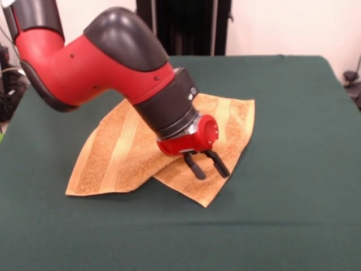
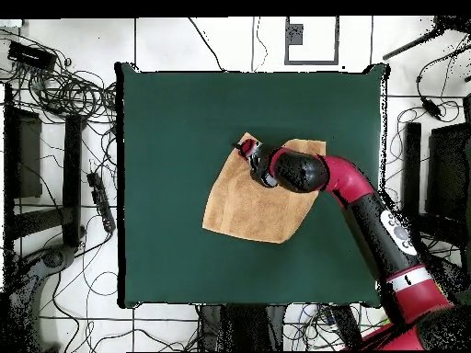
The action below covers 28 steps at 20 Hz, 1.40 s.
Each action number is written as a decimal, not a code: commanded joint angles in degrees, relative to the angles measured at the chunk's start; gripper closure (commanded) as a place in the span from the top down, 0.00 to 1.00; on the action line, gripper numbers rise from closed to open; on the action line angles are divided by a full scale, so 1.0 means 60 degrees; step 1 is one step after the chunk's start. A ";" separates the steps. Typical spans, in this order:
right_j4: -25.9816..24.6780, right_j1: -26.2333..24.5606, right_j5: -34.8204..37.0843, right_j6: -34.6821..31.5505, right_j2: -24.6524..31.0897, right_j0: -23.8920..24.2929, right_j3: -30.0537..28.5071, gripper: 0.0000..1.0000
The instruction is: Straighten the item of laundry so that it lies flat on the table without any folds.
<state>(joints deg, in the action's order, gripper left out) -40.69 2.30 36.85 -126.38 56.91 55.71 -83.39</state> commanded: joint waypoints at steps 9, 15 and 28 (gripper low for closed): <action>-0.1336 -0.1269 -0.1808 0.1804 -0.0694 -0.1059 0.1166 1.00; -0.1395 -0.1230 -0.2221 0.1532 -0.0812 -0.1464 0.1274 1.00; -0.1027 -0.1419 -0.2482 0.1648 -0.0923 -0.1987 0.1596 1.00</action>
<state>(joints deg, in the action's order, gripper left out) -42.29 -1.30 21.92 -126.37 58.08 48.99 -79.77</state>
